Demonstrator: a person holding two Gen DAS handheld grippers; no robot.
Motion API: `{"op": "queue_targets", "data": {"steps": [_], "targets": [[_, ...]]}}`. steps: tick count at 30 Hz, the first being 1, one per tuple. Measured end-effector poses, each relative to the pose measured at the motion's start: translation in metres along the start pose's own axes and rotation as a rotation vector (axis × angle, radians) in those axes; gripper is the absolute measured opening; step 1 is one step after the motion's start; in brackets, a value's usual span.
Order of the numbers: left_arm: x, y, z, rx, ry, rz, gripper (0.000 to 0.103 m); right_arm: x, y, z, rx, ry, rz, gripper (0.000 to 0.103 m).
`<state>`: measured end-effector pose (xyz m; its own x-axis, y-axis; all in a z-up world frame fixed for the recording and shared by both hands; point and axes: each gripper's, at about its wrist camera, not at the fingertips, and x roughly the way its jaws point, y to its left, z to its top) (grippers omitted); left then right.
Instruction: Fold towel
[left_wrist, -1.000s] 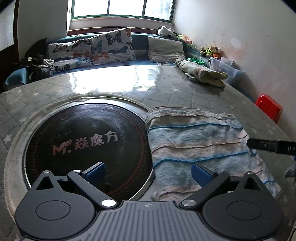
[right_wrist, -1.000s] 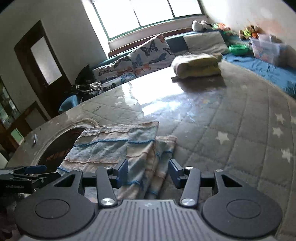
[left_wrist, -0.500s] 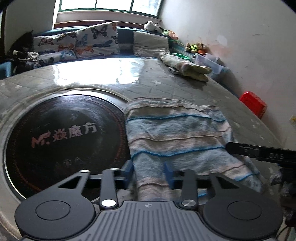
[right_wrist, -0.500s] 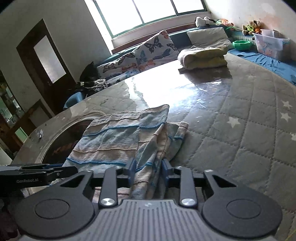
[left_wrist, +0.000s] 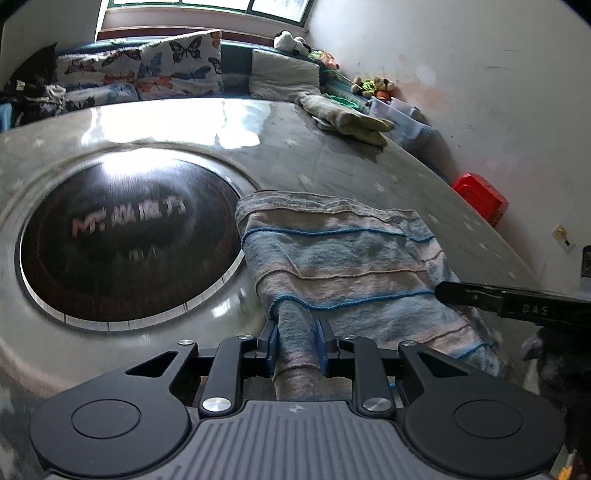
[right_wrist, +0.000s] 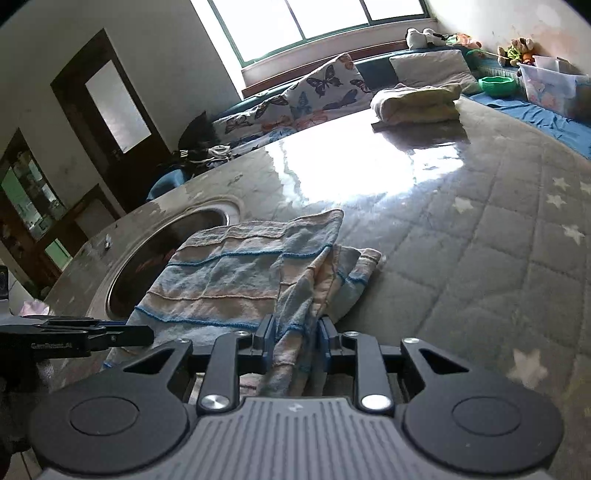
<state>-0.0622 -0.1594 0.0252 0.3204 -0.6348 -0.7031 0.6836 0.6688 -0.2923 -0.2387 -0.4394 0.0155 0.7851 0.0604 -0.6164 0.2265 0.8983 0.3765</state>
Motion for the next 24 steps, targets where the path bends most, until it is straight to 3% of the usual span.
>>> {"op": "queue_targets", "data": {"steps": [3,7,12,14,16,19,21,24], "targets": [[-0.008,0.0,-0.003,-0.002,-0.011,0.003,0.027,-0.009,-0.003,-0.006,0.009,-0.011,-0.009,0.035],[-0.014,0.006,0.0,-0.02,-0.043,0.029,0.046,-0.009,-0.012,-0.006,0.052,-0.02,-0.018,0.042],[-0.003,0.012,0.006,-0.034,-0.036,0.039,0.047,-0.001,-0.011,-0.008,0.075,-0.035,0.008,0.041],[0.004,0.011,0.007,-0.034,-0.029,0.037,0.045,0.002,-0.007,-0.01,0.072,-0.038,0.02,0.041],[0.008,0.01,0.008,-0.031,-0.026,0.033,0.042,0.005,-0.003,-0.011,0.063,-0.037,0.023,0.029],[0.011,0.008,0.01,-0.031,-0.024,0.029,0.025,0.0,0.0,-0.009,0.055,-0.059,0.027,0.017],[0.01,0.006,0.015,-0.032,-0.029,0.023,0.014,-0.004,0.001,-0.006,0.052,-0.076,0.033,0.014],[0.003,-0.004,0.027,-0.007,-0.058,0.008,0.011,-0.013,0.003,0.001,0.036,-0.108,0.034,0.012]]}}
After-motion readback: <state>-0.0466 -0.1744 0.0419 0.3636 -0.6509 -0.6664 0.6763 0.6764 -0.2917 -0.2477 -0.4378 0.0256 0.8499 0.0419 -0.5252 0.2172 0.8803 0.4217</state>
